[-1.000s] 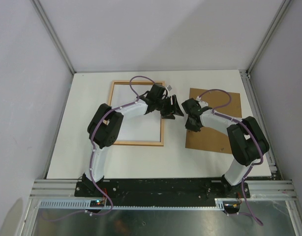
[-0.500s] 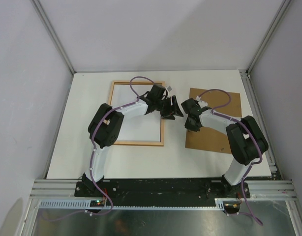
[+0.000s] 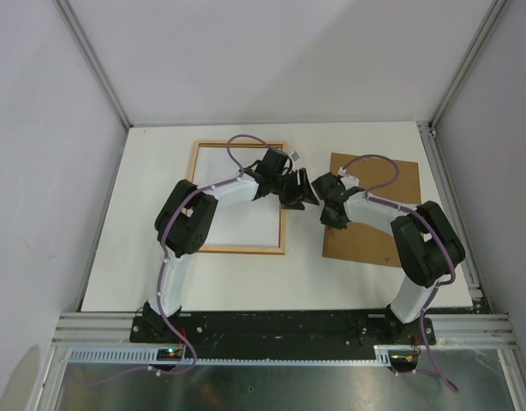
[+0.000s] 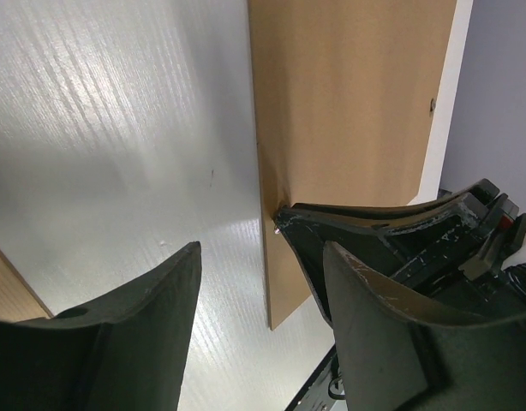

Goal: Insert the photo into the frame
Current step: Pick up the backboard from the center of the board.

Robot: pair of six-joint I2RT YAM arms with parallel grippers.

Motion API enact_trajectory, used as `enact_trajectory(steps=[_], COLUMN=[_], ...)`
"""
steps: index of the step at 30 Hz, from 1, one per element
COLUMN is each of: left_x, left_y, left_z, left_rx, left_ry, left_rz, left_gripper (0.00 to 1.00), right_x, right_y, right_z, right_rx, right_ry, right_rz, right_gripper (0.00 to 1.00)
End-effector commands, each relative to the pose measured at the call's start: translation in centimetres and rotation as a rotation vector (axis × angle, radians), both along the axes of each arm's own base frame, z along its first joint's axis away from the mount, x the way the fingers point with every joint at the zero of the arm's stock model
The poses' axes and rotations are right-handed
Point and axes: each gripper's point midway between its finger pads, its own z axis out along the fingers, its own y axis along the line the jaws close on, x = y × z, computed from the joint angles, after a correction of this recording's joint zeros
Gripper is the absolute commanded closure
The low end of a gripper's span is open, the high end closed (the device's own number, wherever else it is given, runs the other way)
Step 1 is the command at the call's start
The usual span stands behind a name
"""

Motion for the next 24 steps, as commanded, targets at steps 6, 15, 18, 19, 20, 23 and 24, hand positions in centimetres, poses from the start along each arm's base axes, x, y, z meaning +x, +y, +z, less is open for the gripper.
enact_trajectory(steps=[6, 15, 18, 19, 20, 23, 24], left_x=[0.7, 0.5, 0.5, 0.4, 0.4, 0.3, 0.3], left_y=[-0.6, -0.6, -0.5, -0.5, -0.5, -0.6, -0.6], left_z=[1.1, 0.6, 0.6, 0.5, 0.6, 0.4, 0.4], left_rx=[-0.034, -0.03, -0.03, -0.03, -0.03, -0.03, -0.03], left_ry=[-0.032, -0.021, -0.022, -0.02, -0.02, -0.016, -0.014], left_rz=[-0.018, -0.023, -0.024, -0.024, -0.025, -0.027, -0.027], left_gripper=[0.37, 0.37, 0.37, 0.37, 0.37, 0.37, 0.37], right_x=[-0.9, -2.0, -2.3, -2.4, -2.6, -3.2, -3.4], right_y=[-0.2, 0.2, 0.4, 0.6, 0.7, 0.8, 0.8], right_z=[-1.7, -2.5, -2.6, -2.6, -2.6, -2.7, -2.7], right_rx=[-0.066, -0.102, -0.094, -0.084, -0.073, -0.052, -0.044], right_ry=[0.042, 0.072, 0.074, 0.073, 0.075, 0.083, 0.083], right_rz=[0.011, 0.03, 0.034, 0.037, 0.04, 0.044, 0.046], right_gripper=[0.82, 0.81, 0.81, 0.81, 0.81, 0.81, 0.82])
